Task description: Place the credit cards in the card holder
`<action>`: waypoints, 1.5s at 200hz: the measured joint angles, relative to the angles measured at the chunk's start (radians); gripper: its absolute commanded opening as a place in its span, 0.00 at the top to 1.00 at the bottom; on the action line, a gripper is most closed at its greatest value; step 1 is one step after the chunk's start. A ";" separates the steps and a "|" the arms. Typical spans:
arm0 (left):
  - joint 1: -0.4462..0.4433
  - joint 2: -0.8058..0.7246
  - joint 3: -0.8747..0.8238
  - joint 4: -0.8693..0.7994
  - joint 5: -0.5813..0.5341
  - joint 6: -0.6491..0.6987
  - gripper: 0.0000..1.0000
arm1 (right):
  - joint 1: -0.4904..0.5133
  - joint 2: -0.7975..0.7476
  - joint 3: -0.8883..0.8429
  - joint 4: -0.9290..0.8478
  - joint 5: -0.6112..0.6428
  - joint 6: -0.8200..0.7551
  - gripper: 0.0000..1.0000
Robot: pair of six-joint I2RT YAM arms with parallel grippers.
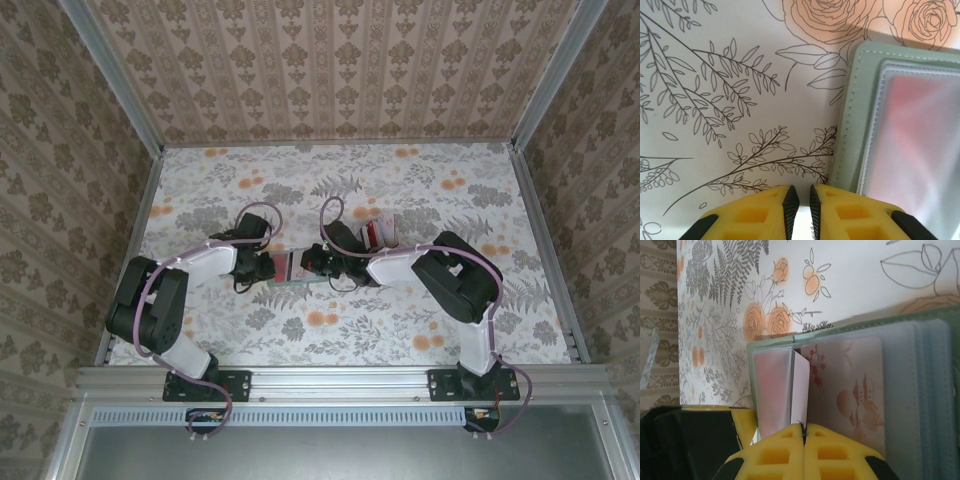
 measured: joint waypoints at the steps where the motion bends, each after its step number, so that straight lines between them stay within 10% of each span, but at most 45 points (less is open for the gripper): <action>1: 0.000 0.000 0.000 0.000 0.000 0.000 0.77 | 0.000 0.000 0.000 0.000 0.000 0.000 1.00; 174: -0.002 0.007 0.012 -0.014 -0.003 0.000 0.77 | 0.055 0.091 0.212 -0.206 0.025 -0.121 0.98; 300: -0.006 0.014 0.024 -0.027 -0.006 0.000 0.77 | 0.029 -0.040 0.177 -0.412 0.076 -0.272 0.68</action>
